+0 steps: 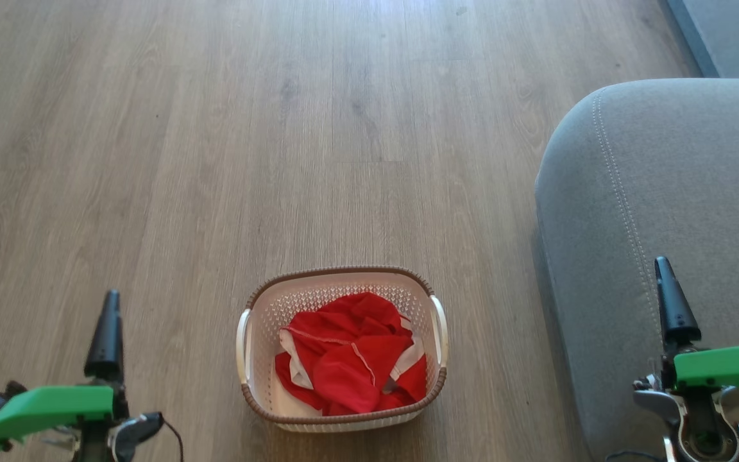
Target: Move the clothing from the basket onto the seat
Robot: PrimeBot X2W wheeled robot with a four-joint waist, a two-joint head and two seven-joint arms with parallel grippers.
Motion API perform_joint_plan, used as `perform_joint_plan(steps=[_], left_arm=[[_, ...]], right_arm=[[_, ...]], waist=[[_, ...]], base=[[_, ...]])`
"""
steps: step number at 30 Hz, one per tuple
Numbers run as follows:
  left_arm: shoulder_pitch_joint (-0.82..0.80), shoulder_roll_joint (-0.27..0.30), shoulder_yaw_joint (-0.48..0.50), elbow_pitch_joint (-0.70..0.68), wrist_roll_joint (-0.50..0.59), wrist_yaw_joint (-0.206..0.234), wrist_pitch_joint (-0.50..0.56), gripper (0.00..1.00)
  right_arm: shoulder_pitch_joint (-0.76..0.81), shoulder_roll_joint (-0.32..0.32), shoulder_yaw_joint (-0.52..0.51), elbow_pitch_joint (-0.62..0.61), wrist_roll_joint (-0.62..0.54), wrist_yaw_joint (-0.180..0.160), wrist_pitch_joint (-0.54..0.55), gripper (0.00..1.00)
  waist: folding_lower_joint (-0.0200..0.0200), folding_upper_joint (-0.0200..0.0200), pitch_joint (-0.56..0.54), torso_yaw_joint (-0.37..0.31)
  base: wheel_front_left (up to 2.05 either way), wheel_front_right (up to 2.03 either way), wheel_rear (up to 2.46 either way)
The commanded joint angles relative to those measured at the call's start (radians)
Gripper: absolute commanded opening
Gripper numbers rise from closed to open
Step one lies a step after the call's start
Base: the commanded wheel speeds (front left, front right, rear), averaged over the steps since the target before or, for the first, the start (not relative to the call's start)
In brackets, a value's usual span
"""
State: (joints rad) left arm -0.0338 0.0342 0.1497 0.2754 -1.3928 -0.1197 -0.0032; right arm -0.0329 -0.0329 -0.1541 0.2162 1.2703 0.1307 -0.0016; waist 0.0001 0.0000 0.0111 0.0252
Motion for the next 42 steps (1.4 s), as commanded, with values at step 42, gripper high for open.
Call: perform_joint_plan(steps=[42], left_arm=[[-0.075,0.016,-0.212,-0.365,0.877,0.229,-0.135,1.00]], right_arm=[[-0.116,-0.013,0.168,-0.278,-0.771,0.000,-0.135,1.00]], waist=[[-0.0001,0.0000,0.011,0.035]], base=[[0.00,0.00,0.00]])
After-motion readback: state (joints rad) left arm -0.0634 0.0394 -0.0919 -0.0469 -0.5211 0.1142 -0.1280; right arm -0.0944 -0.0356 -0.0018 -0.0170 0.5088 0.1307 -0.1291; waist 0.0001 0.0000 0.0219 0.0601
